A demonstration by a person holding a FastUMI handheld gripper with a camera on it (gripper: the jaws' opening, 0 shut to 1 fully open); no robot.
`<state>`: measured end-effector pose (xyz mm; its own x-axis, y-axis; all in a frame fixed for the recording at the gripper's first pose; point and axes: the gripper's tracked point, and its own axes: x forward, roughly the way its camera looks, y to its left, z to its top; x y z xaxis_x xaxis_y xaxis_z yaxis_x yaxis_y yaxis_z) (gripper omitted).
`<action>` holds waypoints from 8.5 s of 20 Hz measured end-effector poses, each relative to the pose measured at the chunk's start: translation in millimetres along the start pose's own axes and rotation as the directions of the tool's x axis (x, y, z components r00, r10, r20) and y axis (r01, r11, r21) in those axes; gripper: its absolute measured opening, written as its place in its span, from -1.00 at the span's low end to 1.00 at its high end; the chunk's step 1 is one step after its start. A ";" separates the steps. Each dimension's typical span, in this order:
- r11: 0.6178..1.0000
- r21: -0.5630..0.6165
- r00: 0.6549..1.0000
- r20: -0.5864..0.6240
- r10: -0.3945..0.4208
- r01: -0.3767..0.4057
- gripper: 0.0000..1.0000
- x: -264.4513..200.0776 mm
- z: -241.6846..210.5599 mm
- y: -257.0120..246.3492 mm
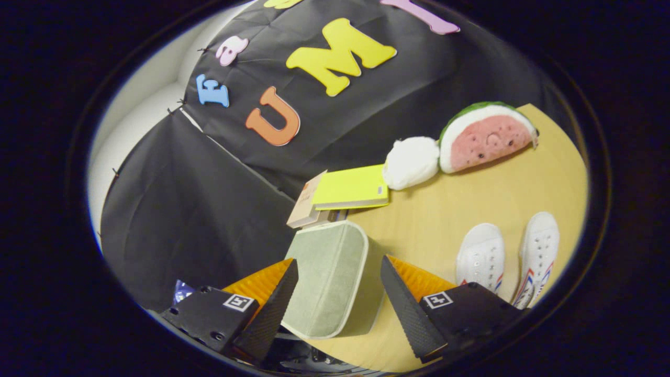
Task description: Open the storage box then place both shoes into the box .Put the left shoe in first, then the right shoe, with the right side of both shoes facing outward in a uniform manner.
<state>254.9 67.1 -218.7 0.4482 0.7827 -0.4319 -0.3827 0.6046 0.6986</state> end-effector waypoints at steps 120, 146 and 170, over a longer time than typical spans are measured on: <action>0.762 0.059 0.705 -0.432 -0.563 0.645 -0.89 -62.8 -49.2 -138.9; 0.840 -0.131 0.826 -0.155 -0.542 0.526 -0.89 70.2 -67.4 120.9; 0.761 -0.155 0.681 -0.361 -0.637 0.630 -0.01 157.8 -124.8 57.7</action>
<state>202.7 243.9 -317.7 0.2574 0.2015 -0.9451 -0.1340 0.9760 0.1716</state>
